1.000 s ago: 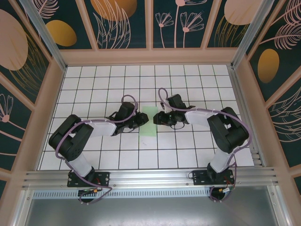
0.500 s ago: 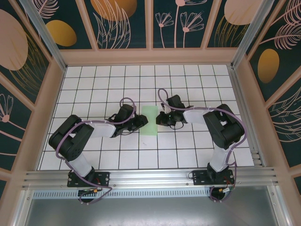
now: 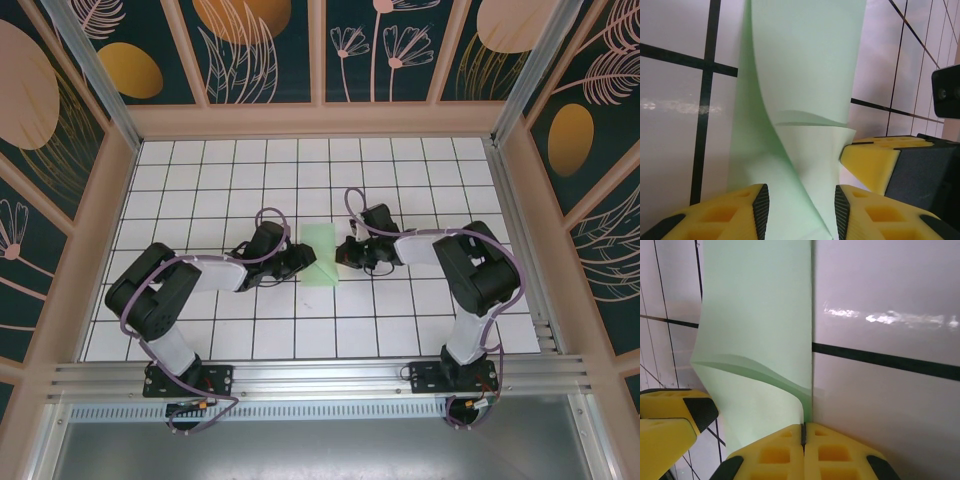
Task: Fold a paper plane with a square sheet of paper (pick it up from the middle)
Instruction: Fold the triangle a second time at the center of the table, then turn over the paper at the center of the table.
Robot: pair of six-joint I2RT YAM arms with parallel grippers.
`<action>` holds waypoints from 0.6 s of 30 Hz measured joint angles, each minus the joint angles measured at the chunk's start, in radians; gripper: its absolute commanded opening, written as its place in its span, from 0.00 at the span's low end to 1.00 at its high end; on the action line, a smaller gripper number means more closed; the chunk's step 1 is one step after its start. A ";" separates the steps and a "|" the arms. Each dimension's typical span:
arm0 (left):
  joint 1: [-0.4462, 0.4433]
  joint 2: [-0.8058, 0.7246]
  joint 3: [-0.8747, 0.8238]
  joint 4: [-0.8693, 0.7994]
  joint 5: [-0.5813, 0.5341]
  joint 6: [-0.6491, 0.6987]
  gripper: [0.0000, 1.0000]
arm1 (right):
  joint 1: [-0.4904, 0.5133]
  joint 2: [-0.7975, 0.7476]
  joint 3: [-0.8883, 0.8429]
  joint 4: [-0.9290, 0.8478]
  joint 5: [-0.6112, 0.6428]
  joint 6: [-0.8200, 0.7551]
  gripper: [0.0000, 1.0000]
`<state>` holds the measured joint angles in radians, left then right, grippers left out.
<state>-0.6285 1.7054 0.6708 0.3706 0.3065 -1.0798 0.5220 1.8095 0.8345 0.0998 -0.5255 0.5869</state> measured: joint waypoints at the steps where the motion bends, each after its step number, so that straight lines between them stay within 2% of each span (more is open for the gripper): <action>1: 0.000 0.008 0.005 0.000 0.000 0.000 0.42 | -0.003 0.000 0.000 0.002 -0.001 0.003 0.03; 18: 0.000 0.093 0.087 0.000 0.001 0.002 0.24 | -0.010 0.000 -0.013 0.026 -0.008 0.023 0.03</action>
<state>-0.6285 1.7981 0.7582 0.3706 0.3073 -1.0782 0.5121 1.8095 0.8215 0.1261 -0.5331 0.6102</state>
